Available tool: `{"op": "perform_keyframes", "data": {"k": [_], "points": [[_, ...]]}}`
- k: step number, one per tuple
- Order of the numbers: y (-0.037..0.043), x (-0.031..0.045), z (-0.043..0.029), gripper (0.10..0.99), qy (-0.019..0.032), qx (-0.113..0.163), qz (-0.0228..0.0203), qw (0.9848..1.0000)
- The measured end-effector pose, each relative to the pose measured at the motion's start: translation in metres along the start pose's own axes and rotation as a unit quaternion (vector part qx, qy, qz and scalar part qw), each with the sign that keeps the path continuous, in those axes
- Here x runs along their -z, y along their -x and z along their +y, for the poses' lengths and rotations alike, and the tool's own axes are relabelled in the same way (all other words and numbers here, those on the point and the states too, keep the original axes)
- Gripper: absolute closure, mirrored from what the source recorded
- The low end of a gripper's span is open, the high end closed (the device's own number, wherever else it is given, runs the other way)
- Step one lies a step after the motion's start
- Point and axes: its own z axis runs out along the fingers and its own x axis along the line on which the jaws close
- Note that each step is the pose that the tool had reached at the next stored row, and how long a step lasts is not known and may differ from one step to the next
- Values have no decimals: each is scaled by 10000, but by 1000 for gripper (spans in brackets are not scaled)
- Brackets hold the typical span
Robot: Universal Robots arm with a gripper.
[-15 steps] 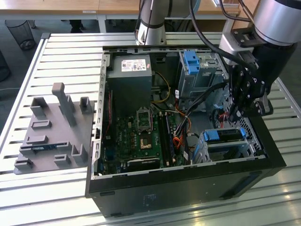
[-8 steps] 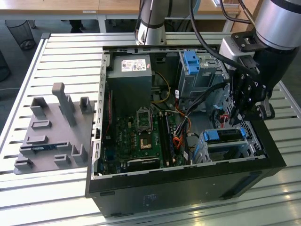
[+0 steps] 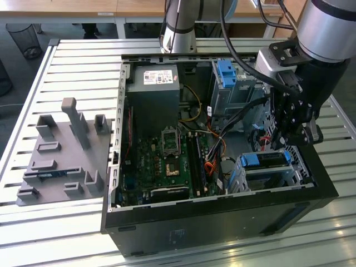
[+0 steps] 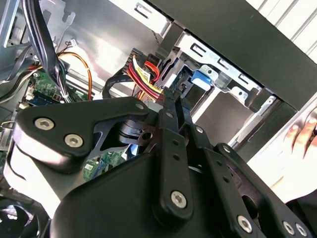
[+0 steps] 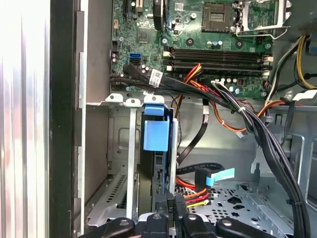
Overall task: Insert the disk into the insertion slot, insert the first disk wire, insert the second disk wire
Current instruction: 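Insert the first disk wire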
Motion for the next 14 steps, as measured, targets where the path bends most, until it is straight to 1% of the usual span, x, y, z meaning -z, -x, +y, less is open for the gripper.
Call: {"op": "perform_keyframes", "data": {"k": [2, 4, 7, 11, 14], "points": [[-2, -13, 19, 910, -44, 0, 0, 10000], [-3, -27, 31, 910, -69, 1, 2, 10000], [-11, -42, 39, 910, -85, 0, 3, 10000], [-18, -61, 53, 910, -118, 0, 3, 9999], [-26, -73, 55, 910, -120, 0, 4, 9999]]}}
